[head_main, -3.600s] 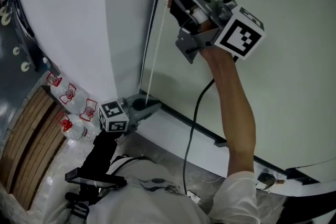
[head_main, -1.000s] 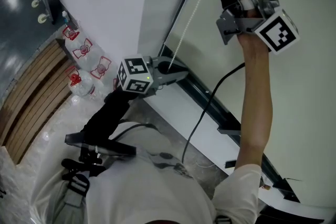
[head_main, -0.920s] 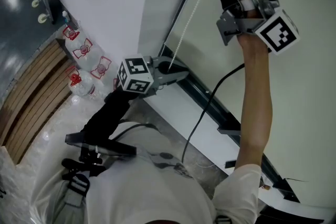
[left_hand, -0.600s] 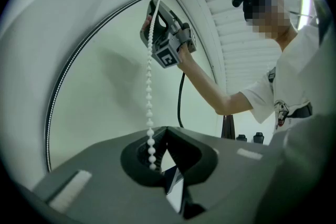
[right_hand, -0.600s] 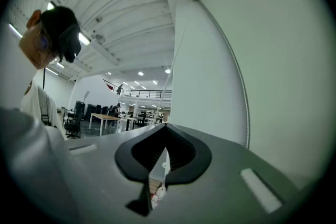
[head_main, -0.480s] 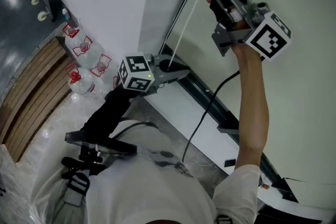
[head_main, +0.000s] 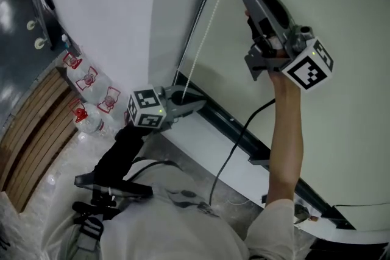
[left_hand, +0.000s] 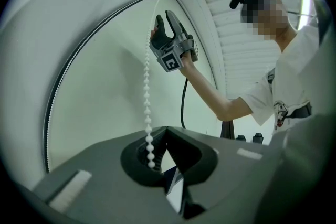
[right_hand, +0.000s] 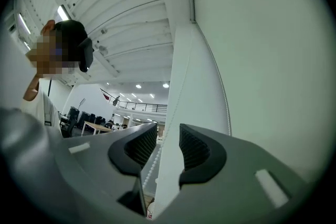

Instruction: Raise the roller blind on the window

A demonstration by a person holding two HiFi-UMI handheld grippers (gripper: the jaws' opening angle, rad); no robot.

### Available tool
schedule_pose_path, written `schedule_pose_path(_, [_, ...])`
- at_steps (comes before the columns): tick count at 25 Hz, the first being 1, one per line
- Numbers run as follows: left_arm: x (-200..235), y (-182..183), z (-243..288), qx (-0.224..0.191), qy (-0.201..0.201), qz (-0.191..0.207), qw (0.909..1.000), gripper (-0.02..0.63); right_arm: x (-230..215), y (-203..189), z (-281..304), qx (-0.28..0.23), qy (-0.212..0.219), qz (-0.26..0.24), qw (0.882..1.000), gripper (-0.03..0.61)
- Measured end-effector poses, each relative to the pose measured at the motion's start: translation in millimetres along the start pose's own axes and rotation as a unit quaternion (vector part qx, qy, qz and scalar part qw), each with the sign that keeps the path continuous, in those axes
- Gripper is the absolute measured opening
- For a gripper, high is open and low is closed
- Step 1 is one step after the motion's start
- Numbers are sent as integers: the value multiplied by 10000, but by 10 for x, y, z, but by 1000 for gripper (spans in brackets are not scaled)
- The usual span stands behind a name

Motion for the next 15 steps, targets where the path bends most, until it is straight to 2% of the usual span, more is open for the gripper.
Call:
schedule_pose_path(2, [17,-19,-13,12,-23,-3,10000,-2,-52,-20,78,151,-23,-40,9999,141])
schedule_pose_path(5, [-14,-24,-22,22,-45,-3,10000,-2,-40,-10,243,173,168,179,9995,164])
schedule_pose_path(9, [-67,1,24,48,-65,-11,10000,-2,35,126,406,135,477,349,9982,162])
schedule_pose_path(12, [-72,4,27,58,-64,1,10000,-2,75,189,508,183,542,319,9979,158])
schedule_pose_path(13, [-75,8,29,52,-65,7,10000,-2,77,209,530,191,516,302,9980,147])
schedule_pose_path(15, [-78,16,34,39,-67,11,10000,-2,69,253,535,122,423,316,9985,43])
Point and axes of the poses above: the fingertips, and each gripper's own axes: z forward along the fingers, x to its left, y out of its top, the point moved 6 cm from there along -z, backward along the fingers, and after that the axes turned 9 degrees about z, right-handed, at the moved point
